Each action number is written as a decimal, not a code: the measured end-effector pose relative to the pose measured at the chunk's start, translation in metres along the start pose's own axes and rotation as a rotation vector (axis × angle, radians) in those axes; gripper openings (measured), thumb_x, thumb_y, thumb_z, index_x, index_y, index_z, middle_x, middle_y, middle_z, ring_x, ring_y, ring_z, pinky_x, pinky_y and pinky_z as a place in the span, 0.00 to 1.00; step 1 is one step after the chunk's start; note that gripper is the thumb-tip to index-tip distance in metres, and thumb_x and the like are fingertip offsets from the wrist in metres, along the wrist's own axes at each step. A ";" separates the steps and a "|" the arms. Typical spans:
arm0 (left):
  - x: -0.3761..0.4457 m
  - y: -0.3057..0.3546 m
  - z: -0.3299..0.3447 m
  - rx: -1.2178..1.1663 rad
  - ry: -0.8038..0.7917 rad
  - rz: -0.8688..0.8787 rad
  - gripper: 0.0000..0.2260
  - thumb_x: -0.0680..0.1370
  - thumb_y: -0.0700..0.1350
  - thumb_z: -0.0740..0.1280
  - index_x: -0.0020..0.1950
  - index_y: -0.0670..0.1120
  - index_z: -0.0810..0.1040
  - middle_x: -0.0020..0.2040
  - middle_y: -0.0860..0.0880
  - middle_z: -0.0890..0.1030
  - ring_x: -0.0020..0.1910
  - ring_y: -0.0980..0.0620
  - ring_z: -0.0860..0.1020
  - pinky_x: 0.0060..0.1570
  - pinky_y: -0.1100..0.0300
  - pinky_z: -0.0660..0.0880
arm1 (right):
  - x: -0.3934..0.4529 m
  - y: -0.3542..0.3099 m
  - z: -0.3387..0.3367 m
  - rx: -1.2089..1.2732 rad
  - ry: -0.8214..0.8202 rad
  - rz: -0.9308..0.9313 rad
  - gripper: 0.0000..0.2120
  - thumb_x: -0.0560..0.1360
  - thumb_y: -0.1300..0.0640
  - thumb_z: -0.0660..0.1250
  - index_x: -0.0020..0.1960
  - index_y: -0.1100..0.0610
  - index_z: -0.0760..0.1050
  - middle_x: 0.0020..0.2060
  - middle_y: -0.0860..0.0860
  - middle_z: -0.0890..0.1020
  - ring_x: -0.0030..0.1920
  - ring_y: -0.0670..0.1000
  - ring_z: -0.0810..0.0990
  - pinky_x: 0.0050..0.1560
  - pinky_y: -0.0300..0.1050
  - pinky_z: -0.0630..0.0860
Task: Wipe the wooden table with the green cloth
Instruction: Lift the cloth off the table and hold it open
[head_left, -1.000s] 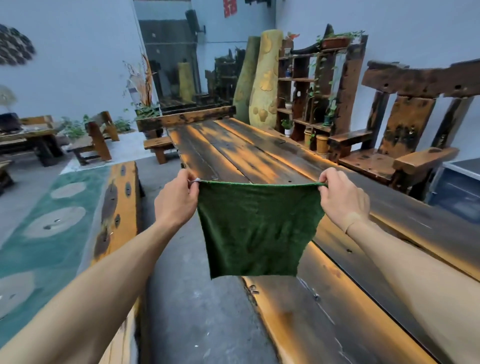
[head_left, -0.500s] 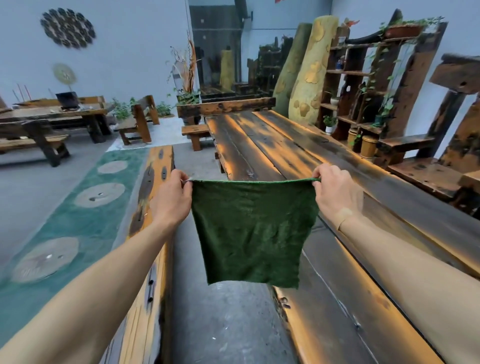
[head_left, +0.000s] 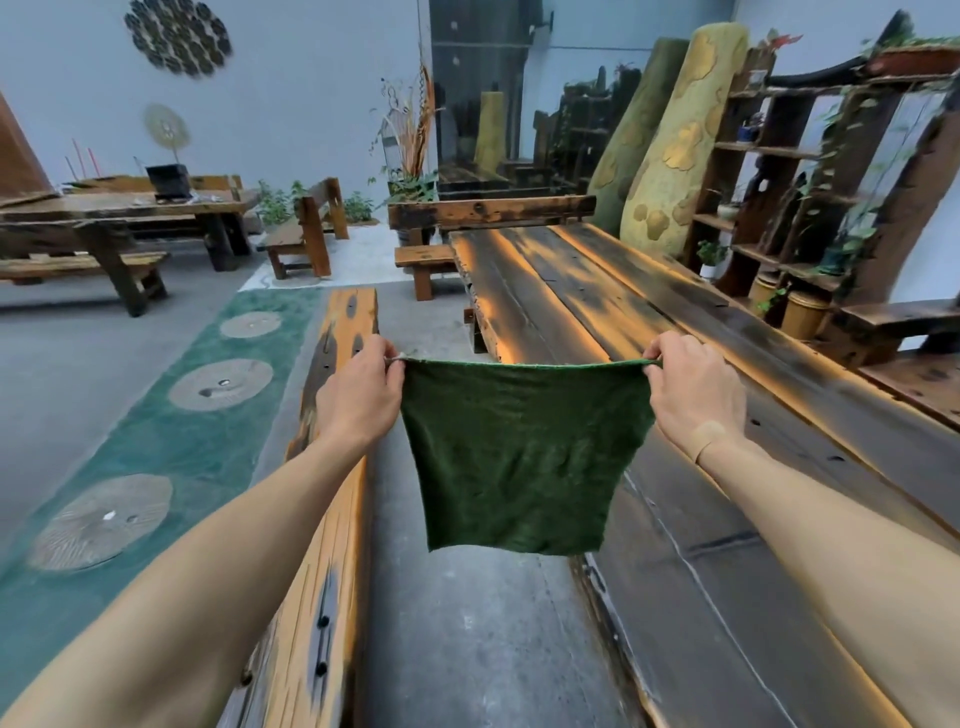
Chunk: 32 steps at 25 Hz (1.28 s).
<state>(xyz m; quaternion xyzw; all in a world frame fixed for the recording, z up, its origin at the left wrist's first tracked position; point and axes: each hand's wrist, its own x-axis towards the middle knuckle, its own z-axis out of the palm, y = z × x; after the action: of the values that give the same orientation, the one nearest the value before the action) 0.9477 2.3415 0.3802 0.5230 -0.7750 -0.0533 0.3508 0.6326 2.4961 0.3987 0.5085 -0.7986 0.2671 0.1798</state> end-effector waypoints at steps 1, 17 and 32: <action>0.013 -0.007 0.003 -0.001 -0.003 0.006 0.06 0.84 0.52 0.57 0.54 0.51 0.71 0.51 0.48 0.82 0.48 0.41 0.80 0.45 0.44 0.78 | 0.011 -0.006 0.009 -0.001 0.009 -0.001 0.02 0.81 0.54 0.63 0.50 0.51 0.72 0.46 0.52 0.80 0.47 0.55 0.75 0.44 0.51 0.75; 0.273 -0.101 0.126 0.055 0.019 -0.094 0.03 0.85 0.50 0.58 0.52 0.54 0.67 0.52 0.48 0.80 0.48 0.44 0.77 0.43 0.47 0.74 | 0.270 -0.058 0.231 0.017 -0.038 -0.069 0.01 0.81 0.55 0.63 0.52 0.52 0.71 0.50 0.54 0.81 0.52 0.59 0.75 0.47 0.51 0.69; 0.551 -0.200 0.241 0.083 0.099 -0.175 0.04 0.85 0.51 0.57 0.52 0.53 0.67 0.46 0.52 0.76 0.42 0.48 0.72 0.40 0.52 0.67 | 0.543 -0.133 0.435 0.097 -0.024 -0.059 0.01 0.81 0.54 0.64 0.51 0.50 0.72 0.47 0.52 0.80 0.49 0.55 0.75 0.50 0.54 0.74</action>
<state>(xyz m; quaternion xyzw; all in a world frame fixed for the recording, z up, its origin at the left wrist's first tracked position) 0.8441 1.7159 0.3790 0.6046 -0.7097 -0.0256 0.3607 0.5194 1.7964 0.3896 0.5432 -0.7715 0.2938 0.1531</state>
